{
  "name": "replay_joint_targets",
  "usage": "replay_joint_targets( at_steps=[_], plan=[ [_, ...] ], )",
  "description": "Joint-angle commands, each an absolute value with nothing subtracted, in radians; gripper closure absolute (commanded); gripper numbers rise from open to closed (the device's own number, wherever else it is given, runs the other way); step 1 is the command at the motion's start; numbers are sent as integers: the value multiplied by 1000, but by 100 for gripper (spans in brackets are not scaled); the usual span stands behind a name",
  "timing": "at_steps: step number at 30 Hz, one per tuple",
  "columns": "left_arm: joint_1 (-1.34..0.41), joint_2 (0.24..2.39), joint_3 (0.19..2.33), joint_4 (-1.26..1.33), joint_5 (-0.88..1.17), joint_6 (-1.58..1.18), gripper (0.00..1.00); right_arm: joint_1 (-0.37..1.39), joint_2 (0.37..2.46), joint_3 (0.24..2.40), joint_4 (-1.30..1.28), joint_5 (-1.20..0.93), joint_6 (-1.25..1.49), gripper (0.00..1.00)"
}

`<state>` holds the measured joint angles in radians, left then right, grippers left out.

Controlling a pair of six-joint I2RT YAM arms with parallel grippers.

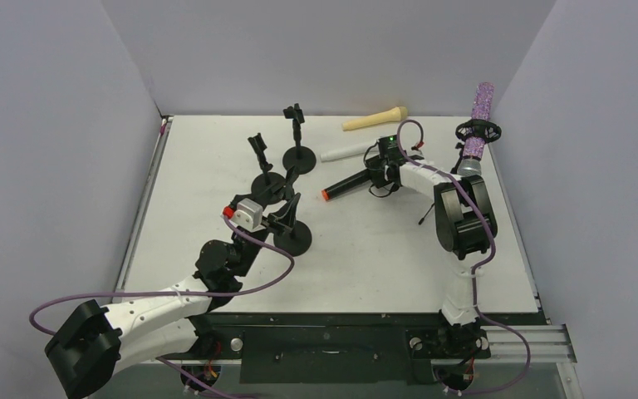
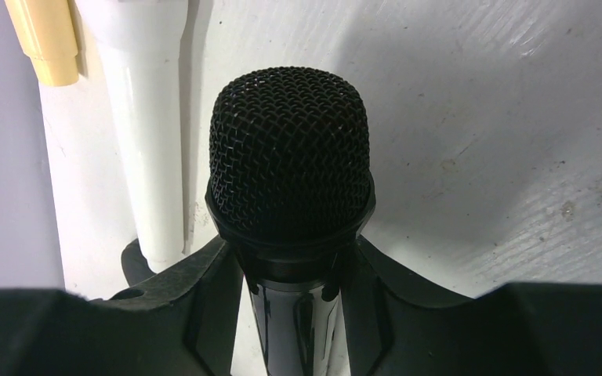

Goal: Remove the microphone from the stand

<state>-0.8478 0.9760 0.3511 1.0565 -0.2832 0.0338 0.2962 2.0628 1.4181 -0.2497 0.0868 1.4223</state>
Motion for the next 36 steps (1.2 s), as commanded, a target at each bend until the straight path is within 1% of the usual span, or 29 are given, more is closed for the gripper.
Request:
replay_joint_targets(
  at_steps=[1, 9, 11, 24, 36],
  plan=[
    [-845, 959, 379, 1076, -263, 20, 48, 283, 2062, 1425, -247, 111, 1405, 59],
    [-845, 959, 381, 1075, -261, 21, 48, 282, 2060, 1447, -267, 112, 1382, 48],
    [-845, 958, 379, 1075, -261, 21, 48, 282, 2057, 1448, -269, 112, 1377, 46],
    [-845, 946, 376, 1068, -259, 22, 48, 322, 2013, 1519, -327, 141, 1292, 44],
    [-845, 895, 374, 1029, -280, 6, 46, 439, 1836, 1462, -314, 213, 1176, 44]
  ],
)
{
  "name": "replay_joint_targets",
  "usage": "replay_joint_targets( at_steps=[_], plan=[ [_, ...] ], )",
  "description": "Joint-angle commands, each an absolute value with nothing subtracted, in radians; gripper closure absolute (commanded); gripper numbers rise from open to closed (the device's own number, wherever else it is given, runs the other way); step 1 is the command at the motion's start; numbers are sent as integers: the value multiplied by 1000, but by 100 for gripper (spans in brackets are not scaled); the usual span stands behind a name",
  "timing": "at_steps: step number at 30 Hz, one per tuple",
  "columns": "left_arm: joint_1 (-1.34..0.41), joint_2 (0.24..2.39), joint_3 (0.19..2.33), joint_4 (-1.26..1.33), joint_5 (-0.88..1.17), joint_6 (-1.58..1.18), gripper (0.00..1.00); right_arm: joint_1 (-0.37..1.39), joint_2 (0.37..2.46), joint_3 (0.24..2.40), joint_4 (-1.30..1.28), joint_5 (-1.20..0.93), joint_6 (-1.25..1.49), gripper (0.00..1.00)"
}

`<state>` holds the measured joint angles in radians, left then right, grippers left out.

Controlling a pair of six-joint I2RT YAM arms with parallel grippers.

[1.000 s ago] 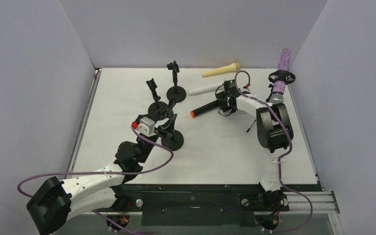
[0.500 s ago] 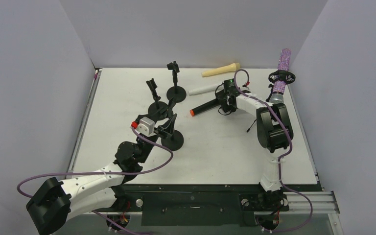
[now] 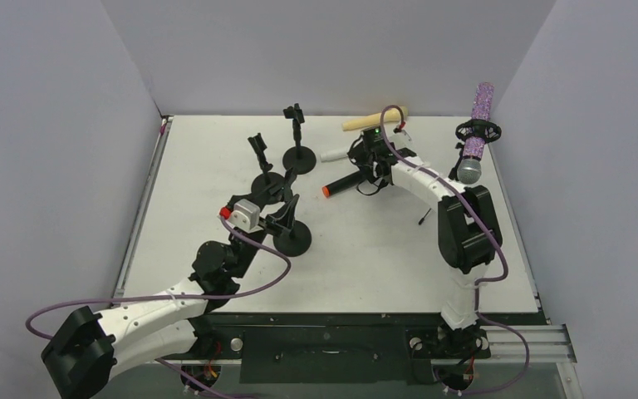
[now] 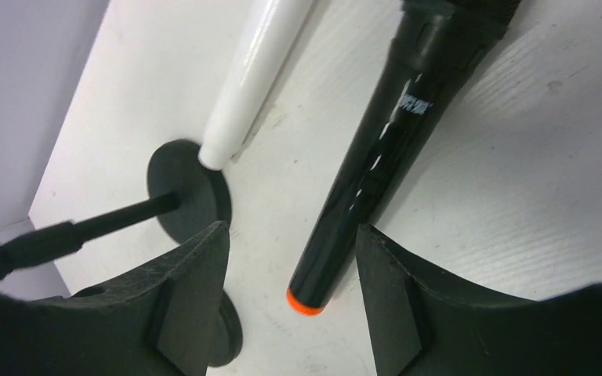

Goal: Remove the microphone from the stand

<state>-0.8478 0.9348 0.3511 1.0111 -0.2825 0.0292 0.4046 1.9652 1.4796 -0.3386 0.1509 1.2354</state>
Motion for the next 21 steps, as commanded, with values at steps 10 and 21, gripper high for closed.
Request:
replay_joint_targets(
  at_steps=[10, 21],
  plan=[
    [-845, 843, 401, 919, -316, -39, 38, 519, 1646, 1346, -200, 254, 966, 40],
    [-841, 822, 445, 799, -329, -24, 31, 593, 1496, 1133, 16, 177, 771, 36]
  ],
)
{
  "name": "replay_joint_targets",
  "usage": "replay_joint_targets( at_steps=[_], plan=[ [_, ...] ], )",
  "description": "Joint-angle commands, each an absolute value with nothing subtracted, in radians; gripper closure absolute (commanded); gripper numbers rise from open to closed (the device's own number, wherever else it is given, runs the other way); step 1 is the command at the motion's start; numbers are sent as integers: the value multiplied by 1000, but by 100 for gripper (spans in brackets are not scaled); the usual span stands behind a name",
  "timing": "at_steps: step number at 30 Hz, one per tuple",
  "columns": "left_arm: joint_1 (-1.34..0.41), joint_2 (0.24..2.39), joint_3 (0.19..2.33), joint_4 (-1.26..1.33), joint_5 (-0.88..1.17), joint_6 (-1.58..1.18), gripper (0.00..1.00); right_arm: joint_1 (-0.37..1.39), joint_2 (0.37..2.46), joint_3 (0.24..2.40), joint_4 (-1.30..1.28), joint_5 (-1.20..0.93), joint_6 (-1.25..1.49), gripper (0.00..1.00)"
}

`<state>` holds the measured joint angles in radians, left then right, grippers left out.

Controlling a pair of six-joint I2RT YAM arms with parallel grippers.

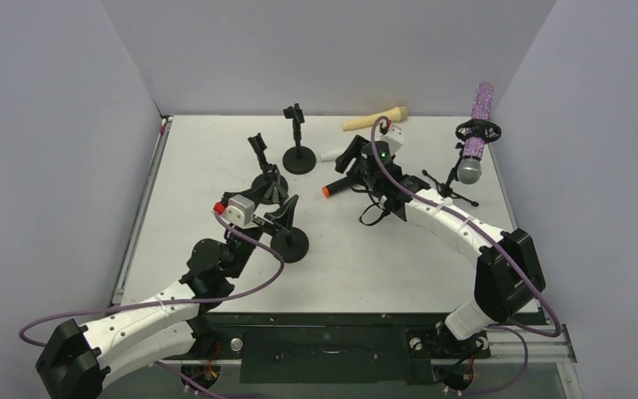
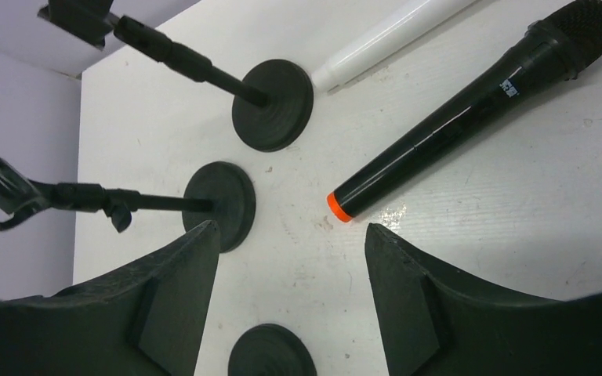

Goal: Remove the microphone from the stand

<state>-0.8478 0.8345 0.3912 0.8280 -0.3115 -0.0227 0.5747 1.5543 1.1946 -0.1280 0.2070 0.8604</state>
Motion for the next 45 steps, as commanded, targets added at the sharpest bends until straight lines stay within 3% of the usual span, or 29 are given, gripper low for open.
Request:
replay_joint_targets(
  at_steps=[1, 13, 19, 24, 27, 31, 40, 45],
  plan=[
    [-840, 822, 446, 795, -334, -25, 31, 595, 1490, 1117, 25, 170, 761, 36],
    [-841, 915, 483, 823, -371, -52, 31, 655, 1416, 1037, 46, 198, 671, 36],
    [-842, 940, 510, 831, -398, -68, 38, 675, 1403, 997, 51, 212, 655, 36],
    [-842, 942, 538, 786, -410, -65, 58, 703, 1386, 952, 85, 202, 618, 35],
    [-841, 940, 565, 736, -418, -70, 86, 719, 1353, 917, 145, 181, 597, 35],
    [-841, 929, 606, 652, -456, -139, 100, 760, 1293, 850, 242, 142, 532, 35],
    [-826, 917, 822, 334, -581, -325, 100, 884, 1225, 790, 322, 11, 426, 35],
    [-799, 923, 913, 195, -548, -421, 100, 954, 1240, 824, 280, -20, 369, 35]
  ],
)
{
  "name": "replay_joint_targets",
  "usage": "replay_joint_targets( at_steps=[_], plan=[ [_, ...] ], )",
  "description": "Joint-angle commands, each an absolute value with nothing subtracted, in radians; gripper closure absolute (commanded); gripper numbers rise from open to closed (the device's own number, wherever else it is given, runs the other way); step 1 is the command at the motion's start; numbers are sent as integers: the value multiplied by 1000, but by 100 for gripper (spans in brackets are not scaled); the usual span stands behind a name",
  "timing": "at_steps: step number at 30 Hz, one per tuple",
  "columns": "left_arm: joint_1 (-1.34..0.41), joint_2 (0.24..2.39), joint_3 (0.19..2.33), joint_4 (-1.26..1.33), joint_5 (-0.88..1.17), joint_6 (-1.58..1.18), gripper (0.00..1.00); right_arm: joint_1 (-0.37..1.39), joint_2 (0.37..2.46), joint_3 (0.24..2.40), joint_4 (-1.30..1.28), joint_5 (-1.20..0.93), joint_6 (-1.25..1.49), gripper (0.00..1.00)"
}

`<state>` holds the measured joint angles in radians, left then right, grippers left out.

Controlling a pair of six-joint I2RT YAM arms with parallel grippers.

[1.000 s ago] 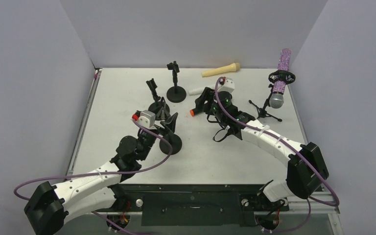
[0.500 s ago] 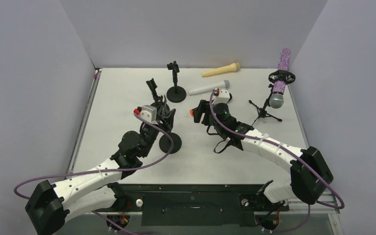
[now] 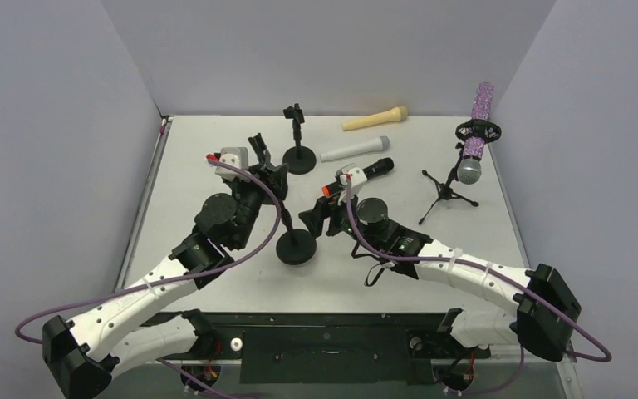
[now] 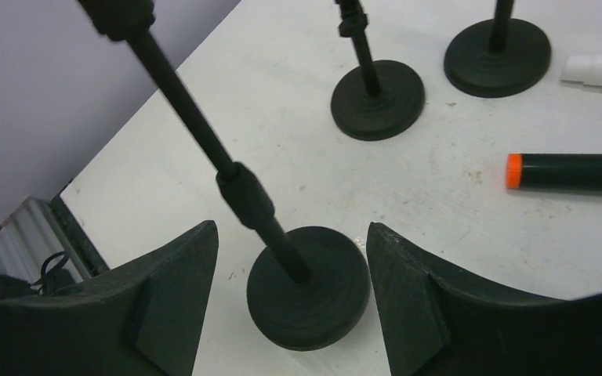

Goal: Remove the microphone from the stand

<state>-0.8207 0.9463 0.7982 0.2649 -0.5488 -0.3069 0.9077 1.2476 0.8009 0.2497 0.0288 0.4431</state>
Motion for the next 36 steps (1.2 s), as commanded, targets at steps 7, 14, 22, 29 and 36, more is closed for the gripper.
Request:
replay_joint_targets(
  at_steps=[7, 14, 22, 29, 36],
  plan=[
    [-794, 922, 966, 157, -495, -458, 100, 1014, 1333, 917, 222, -3, 325, 35],
    [-792, 922, 993, 140, -454, -478, 100, 1027, 1425, 1015, 187, 43, 309, 41],
    [-782, 920, 1016, 124, -420, -483, 100, 1048, 1454, 1035, 175, 73, 295, 50],
    [-776, 924, 1019, 129, -401, -498, 100, 1052, 1456, 1054, 154, 105, 289, 64],
    [-772, 915, 1015, 144, -384, -492, 100, 1046, 1429, 1061, 120, 135, 291, 100]
  ],
)
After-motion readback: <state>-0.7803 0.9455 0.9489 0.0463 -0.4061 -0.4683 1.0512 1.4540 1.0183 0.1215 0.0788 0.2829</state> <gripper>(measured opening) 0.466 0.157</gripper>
